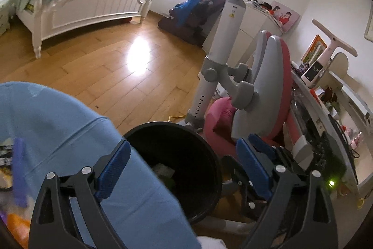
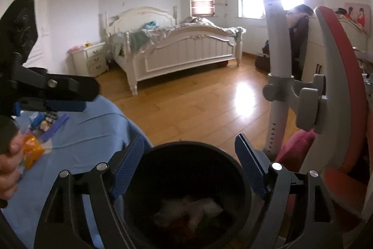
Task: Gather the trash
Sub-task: 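Grasp white fluffy item with left tool while right tool grasps pink roller, drop in bin, then move both open tools back toward the table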
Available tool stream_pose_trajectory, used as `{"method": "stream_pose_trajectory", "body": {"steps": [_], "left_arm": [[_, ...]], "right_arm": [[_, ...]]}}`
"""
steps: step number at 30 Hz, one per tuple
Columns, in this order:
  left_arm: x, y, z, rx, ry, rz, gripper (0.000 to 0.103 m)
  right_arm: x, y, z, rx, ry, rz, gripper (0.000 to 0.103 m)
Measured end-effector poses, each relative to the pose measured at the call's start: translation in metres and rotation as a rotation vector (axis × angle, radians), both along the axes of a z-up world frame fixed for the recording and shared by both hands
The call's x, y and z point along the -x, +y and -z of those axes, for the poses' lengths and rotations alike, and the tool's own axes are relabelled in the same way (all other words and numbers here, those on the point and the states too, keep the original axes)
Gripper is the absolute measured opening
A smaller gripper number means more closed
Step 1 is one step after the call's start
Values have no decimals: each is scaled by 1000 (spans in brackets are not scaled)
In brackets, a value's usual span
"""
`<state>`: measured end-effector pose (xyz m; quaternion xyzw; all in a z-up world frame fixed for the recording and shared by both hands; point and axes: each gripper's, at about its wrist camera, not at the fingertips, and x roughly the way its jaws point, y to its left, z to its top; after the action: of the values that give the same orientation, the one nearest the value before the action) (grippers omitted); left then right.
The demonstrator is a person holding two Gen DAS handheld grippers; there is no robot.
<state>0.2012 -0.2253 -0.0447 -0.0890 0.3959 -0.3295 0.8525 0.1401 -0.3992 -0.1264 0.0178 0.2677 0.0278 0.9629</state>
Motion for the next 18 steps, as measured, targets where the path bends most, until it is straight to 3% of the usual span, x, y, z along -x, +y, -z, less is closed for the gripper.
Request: {"method": "stream_pose_trajectory", "body": {"steps": [4,9,14,18], "left_arm": [[11,38,-12,-8,-18,-53,91],[17,114,-16,-13,-10,-180,91],[8,200,0,-76,45,-346,91],[-6,251,19,-82,94,-386,90]], "right_arm": [[-2,28,-8,13,0,-55,80],[-13,79,-20,-28,37,-198,80],[-33,138,-28,-83,111,-354,80],[-58,189,-28,-125,191,-474,80]]}}
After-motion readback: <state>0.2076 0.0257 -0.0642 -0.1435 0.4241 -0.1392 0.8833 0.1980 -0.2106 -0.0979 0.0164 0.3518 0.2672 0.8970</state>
